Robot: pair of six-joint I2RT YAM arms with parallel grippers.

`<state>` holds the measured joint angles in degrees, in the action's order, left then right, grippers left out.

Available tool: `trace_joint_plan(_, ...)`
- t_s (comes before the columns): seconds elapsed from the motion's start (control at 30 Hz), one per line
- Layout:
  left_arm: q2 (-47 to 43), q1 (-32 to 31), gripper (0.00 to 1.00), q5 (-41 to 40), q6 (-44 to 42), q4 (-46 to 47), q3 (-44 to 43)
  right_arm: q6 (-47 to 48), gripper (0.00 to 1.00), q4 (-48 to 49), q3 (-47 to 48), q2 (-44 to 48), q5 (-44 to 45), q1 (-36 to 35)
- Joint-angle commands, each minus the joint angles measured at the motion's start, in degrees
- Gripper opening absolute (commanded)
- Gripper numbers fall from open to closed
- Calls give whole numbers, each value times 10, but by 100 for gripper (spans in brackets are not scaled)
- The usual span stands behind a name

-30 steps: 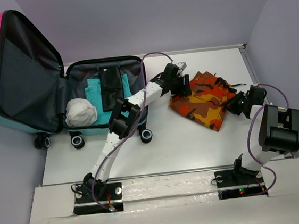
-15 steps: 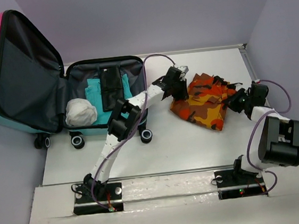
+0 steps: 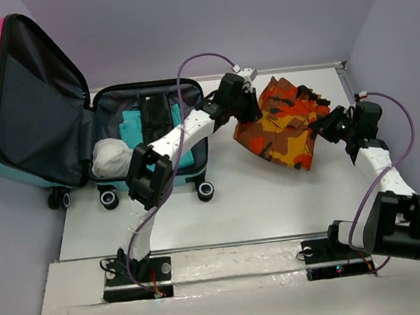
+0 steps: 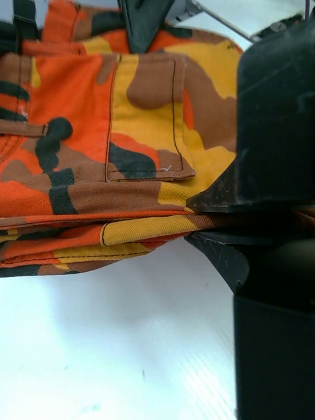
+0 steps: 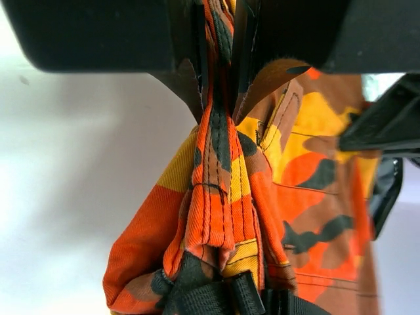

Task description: Pack the luggage

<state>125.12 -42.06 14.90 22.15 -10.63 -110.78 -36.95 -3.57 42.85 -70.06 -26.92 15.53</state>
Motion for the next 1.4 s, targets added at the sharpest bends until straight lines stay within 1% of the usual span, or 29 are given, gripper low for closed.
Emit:
trace_joint_plan(0.0, -136, 31, 6, -17, -3, 33, 16, -22, 7, 17, 83, 14, 6, -72)
trace_joint_plan(0.13, -230, 68, 6, -58, -16, 23, 71, -42, 7, 13, 165, -31, 41, -170)
trace_joint_plan(0.2, -290, 102, 6, -76, -12, 18, 129, -51, 7, 13, 227, -77, 69, -236)
trace_joint_plan(0.23, -309, 102, 6, -81, -10, 13, 144, -52, 7, 13, 252, -96, 76, -258)
trace_joint_plan(0.3, -360, 147, 6, -87, -11, -10, 171, -59, 7, 13, 305, -140, 85, -298)
trace_joint_plan(0.33, -374, 182, 6, -89, -16, -18, 195, -65, 7, 13, 359, -187, 86, -338)
trace_joint_plan(0.4, -417, 223, 6, -100, -25, -36, 223, -68, 7, 11, 418, -263, 101, -376)
trace_joint_plan(0.43, -427, 246, 6, -101, -35, -40, 245, -73, 7, 9, 447, -291, 100, -408)
trace_joint_plan(0.47, -435, 269, 6, -102, -40, -46, 254, -76, 7, 8, 504, -317, 96, -423)
trace_joint_plan(0.5, -444, 313, 6, -107, -45, -56, 264, -79, 7, 1, 533, -344, 99, -437)
trace_joint_plan(0.53, -447, 334, 6, -113, -50, -55, 275, -80, 7, -6, 561, -371, 103, -451)
trace_joint_plan(0.57, -448, 350, 6, -129, -59, -56, 295, -79, 7, -14, 591, -428, 105, -473)
trace_joint_plan(0.6, -444, 375, 17, -199, -57, -65, 304, -77, 8, -39, 658, -459, 105, -482)
trace_joint_plan(0.63, -445, 382, 32, -233, -58, -61, 314, -76, 12, -58, 696, -490, 102, -488)
trace_joint_plan(0.67, -445, 384, 60, -268, -60, -57, 332, -73, 21, -76, 735, -554, 93, -496)
trace_joint_plan(0.7, -442, 386, 99, -335, -62, -62, 333, -67, 46, -122, 818, -585, 70, -496)
trace_joint_plan(0.77, -439, 392, 99, -365, -59, -75, 310, -35, 69, -182, 896, -636, 61, -502)
trace_joint_plan(0.8, -441, 393, 99, -361, -58, -80, 300, -25, 79, -210, 915, -648, 69, -502)
trace_joint_plan(0.83, -447, 393, 99, -336, -59, -83, 279, -14, 95, -209, 905, -643, 93, -502)
trace_joint_plan(0.87, -453, 393, 99, -323, -57, -89, 271, -7, 98, -209, 898, -635, 102, -502)
trace_joint_plan(0.97, -514, 390, 99, -283, -55, -84, 268, 15, 100, -210, 882, -592, 121, -502)
trace_joint_plan(1.07, -563, 390, 99, -276, -55, -89, 276, 39, 100, -209, 860, -562, 132, -502)
trace_joint_plan(1.13, -624, 390, 99, -277, -55, -91, 302, 59, 99, -208, 841, -520, 144, -502)
trace_joint_plan(1.17, -648, 390, 99, -283, -55, -93, 324, 64, 98, -195, 805, -503, 148, -502)
trace_joint_plan(1.23, -711, 390, 99, -318, -53, -111, 345, 80, 89, -177, 752, -461, 165, -502)
trace_joint_plan(1.27, -732, 390, 99, -330, -52, -119, 361, 85, 83, -166, 721, -411, 169, -502)
trace_joint_plan(1.3, -769, 390, 99, -360, -50, -143, 367, 88, 74, -138, 653, -384, 177, -502)
trace_joint_plan(1.33, -788, 390, 99, -376, -48, -155, 372, 92, 51, -123, 618, -357, 179, -502)
trace_joint_plan(1.37, -810, 390, 99, -393, -44, -166, 386, 94, 41, -109, 582, -329, 179, -502)
